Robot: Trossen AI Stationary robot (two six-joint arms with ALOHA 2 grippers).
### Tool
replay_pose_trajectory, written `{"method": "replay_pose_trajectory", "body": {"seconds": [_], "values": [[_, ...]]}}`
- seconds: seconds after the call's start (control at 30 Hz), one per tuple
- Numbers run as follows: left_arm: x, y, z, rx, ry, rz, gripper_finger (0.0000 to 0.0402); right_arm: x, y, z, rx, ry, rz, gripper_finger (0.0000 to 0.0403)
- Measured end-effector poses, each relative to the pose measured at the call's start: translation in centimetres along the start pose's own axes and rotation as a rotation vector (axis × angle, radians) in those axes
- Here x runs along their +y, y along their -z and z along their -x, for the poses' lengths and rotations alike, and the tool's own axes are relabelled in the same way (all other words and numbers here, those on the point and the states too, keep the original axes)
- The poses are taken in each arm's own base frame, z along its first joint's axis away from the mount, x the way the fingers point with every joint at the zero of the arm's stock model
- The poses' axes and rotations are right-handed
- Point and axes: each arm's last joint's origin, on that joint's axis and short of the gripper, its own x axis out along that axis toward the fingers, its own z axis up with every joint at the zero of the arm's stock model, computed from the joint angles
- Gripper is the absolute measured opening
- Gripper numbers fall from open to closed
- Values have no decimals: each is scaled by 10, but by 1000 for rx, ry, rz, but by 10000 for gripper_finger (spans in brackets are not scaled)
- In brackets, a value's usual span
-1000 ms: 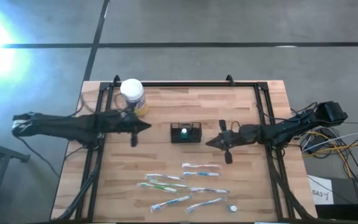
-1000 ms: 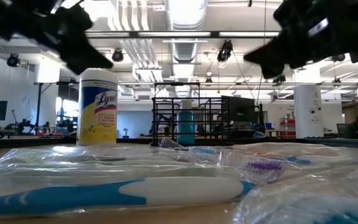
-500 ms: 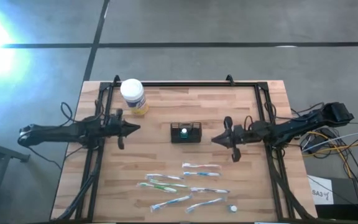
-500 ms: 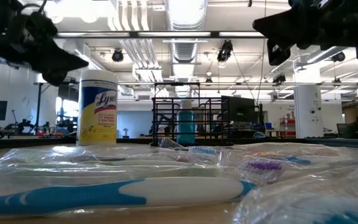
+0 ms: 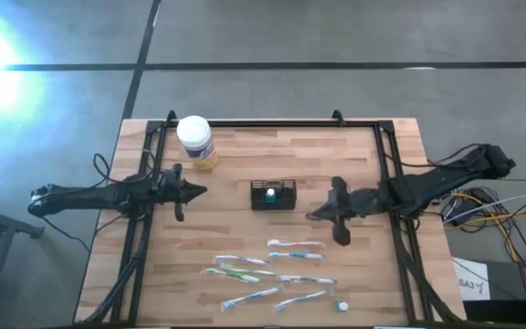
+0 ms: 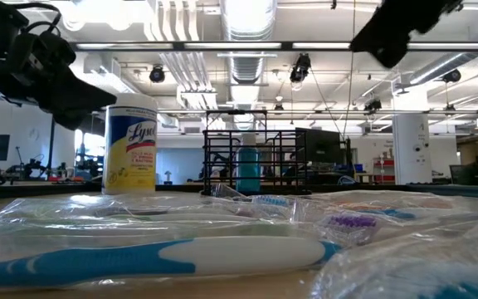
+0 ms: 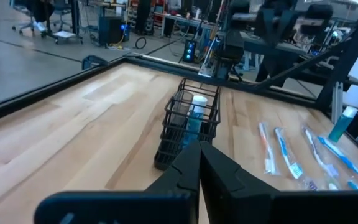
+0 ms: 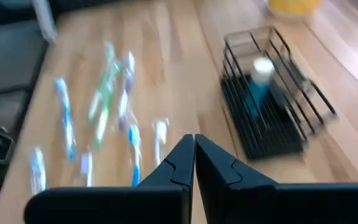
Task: Pick & Place toothbrushing station
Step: Put the blue mouthwash into the black wire organizer
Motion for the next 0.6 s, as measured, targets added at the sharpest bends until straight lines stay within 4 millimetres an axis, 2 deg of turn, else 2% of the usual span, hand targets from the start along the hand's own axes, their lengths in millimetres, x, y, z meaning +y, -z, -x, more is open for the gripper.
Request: {"method": "replay_pose_trajectory", "body": {"seconds": [0.27, 0.47, 0.6], "values": [[0, 0, 0, 3, -1, 23, 9, 48, -36, 26, 169, 21, -132, 13], [0, 0, 0, 3, -1, 50, 9, 85, -44, 29, 302, 70, -245, 13], [0, 1, 0, 3, -1, 54, 10, 118, -47, 30, 328, 81, -219, 13]]}}
